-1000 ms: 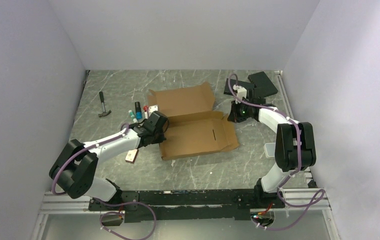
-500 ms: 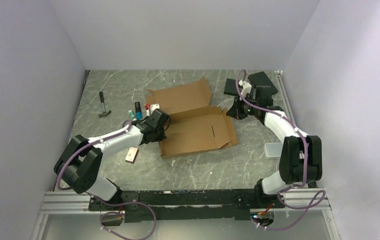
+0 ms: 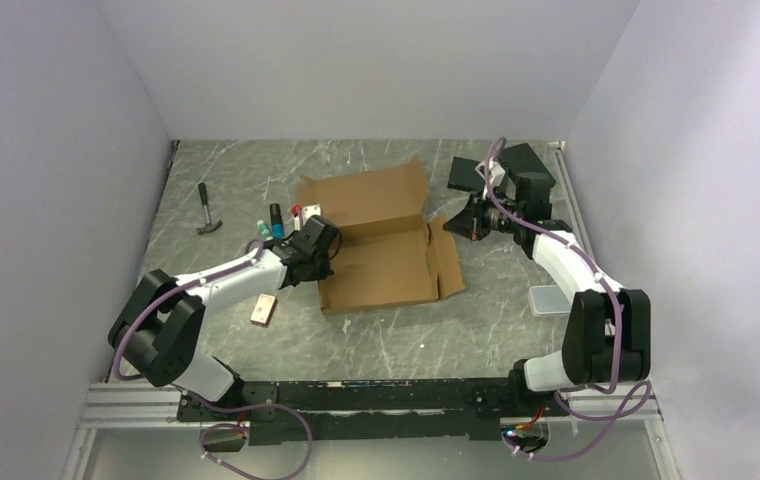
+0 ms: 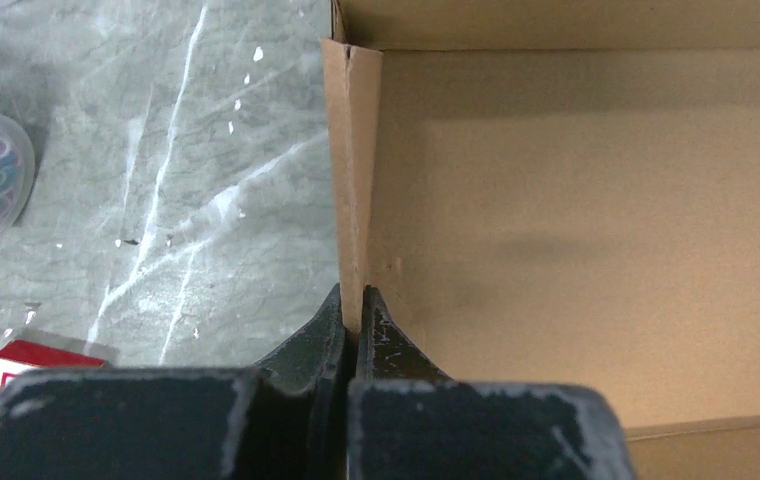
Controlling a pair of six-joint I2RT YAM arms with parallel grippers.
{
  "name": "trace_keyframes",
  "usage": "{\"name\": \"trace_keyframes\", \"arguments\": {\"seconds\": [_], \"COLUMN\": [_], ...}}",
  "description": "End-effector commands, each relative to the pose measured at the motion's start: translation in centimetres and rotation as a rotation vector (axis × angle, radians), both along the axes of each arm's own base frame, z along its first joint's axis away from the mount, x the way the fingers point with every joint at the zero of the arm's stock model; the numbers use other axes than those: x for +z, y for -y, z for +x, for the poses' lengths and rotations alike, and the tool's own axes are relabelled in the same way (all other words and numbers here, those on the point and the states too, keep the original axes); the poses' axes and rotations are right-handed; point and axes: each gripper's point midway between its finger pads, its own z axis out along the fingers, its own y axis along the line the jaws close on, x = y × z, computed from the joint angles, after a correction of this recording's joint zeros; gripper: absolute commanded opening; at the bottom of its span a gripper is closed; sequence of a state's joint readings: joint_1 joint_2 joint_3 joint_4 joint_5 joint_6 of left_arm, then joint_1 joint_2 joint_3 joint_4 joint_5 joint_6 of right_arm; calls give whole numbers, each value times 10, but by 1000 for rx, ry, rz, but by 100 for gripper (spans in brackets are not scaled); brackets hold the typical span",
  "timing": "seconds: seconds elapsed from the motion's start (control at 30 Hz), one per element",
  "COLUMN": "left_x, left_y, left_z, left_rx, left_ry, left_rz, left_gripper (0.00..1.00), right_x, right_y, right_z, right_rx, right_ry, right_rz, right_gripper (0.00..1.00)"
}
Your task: Fold the paper box
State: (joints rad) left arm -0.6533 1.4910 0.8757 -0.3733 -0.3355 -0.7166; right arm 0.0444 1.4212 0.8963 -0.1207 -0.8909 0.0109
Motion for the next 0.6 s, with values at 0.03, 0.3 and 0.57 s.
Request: {"name": "trace_keyframes", "arguments": {"seconds": [0.03,0.3,0.57], "left_x": [36,37,23], "left_y": [21,35,34], "left_z": [20,22,17], "left_rx": [-34,-51,-33], "left_ry": [123,80,38], "left_rz": [-93,-122,-102], "left_gripper": [0,0,0], "right_x": [14,-16,-37], "right_y": [-2,-20,-33], "right_z": [7,9,4], "right_rx": [-8,-29,23], "right_ry": [44,-16,-77], "right_rz": [26,-54,-102], "right_gripper": [0,0,12]}}
